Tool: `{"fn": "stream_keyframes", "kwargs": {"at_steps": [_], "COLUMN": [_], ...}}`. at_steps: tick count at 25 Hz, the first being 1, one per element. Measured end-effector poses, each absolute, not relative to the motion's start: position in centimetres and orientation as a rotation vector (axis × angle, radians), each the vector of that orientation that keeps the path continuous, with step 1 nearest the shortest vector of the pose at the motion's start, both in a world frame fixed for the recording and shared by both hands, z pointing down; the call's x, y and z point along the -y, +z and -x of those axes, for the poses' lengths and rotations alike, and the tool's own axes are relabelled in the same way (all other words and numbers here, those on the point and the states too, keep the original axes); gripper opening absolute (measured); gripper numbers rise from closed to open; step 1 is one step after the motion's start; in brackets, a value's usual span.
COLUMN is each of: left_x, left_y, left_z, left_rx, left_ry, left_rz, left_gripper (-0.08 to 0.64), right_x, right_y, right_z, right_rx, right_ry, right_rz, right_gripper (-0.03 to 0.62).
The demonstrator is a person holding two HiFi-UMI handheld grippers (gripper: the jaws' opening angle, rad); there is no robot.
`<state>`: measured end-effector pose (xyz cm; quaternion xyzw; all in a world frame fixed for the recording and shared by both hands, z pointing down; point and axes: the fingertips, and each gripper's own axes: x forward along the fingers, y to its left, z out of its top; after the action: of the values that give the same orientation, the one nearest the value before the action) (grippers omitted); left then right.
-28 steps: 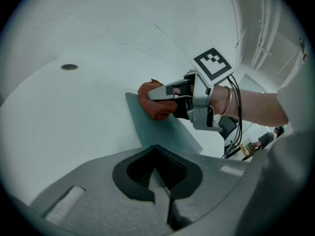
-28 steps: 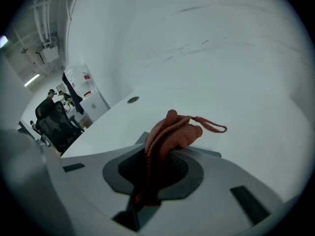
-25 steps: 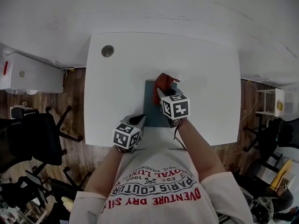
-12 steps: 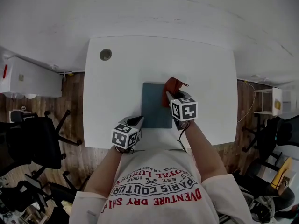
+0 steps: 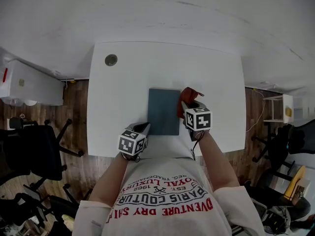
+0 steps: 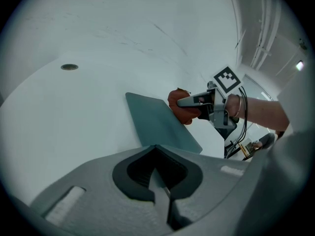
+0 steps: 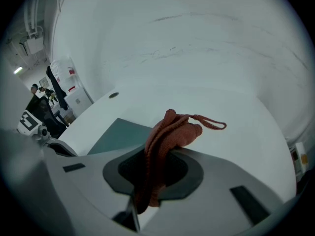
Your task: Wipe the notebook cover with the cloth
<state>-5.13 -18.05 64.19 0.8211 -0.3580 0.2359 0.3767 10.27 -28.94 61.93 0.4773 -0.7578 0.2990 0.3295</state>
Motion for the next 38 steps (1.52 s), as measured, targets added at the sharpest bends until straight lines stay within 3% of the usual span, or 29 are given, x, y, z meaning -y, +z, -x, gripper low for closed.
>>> {"fn": "stream_keyframes", "kwargs": {"at_steps": [8,18,38], "left_x": [18.1,18.1,18.1], "left_y": [64.1,64.1,64.2], "left_z": [5.0,5.0,5.0], "left_rx": [0.9,0.903,0.869], "left_ry": [0.598,0.599,0.587], "left_rz": [-2.094,-2.097,-2.074], "left_gripper": [0.009,0.009,0.009], "right_x": [26.3,22.7,23.2], "right_y": [58.9,61.0,63.7], "right_z": [-4.8,5.2,1.6], "right_rx": [2.156,2.234,2.175], "right_ry": [0.779,0.812,1.005], "right_rz": [-1.106,-0.804,-0.844], "right_gripper": [0.075,0.075,0.077]}}
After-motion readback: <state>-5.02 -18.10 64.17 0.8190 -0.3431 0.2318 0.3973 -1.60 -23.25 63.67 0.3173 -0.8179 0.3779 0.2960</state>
